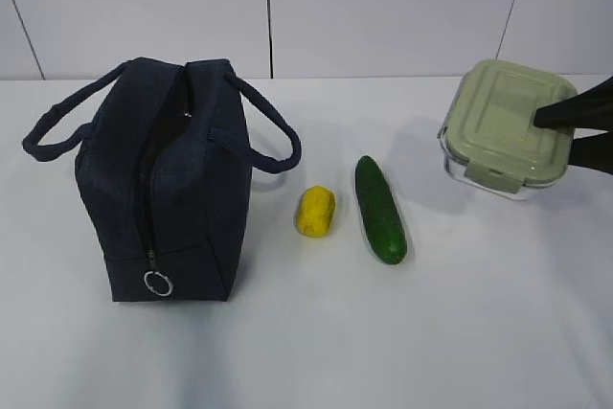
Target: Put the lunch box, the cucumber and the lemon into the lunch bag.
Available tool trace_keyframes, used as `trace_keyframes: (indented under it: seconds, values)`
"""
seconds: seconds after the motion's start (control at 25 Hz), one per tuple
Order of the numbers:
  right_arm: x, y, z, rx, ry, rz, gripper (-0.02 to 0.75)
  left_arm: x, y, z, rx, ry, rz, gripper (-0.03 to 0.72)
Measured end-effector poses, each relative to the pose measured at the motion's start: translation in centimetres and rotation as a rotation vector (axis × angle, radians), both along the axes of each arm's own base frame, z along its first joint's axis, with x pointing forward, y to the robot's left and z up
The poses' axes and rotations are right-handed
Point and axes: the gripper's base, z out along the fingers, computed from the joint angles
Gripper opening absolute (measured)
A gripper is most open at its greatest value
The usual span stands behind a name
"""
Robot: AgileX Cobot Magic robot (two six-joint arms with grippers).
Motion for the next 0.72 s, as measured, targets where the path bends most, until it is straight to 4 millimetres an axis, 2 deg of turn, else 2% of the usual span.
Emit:
trace_keyframes:
  seconds: [0.32, 0.72]
  values:
    - [-0.4, 1.0, 2.1, 0.025, -0.044, -0.01, 0.362, 4.1, -1.0, -0.4, -0.084, 0.133, -0.03, 0.239]
    - [0.8, 6.5, 3.5, 0.151, -0.094, 0.083, 0.361, 7.8, -1.8, -1.6, -0.091, 0.237, -0.075, 0.262]
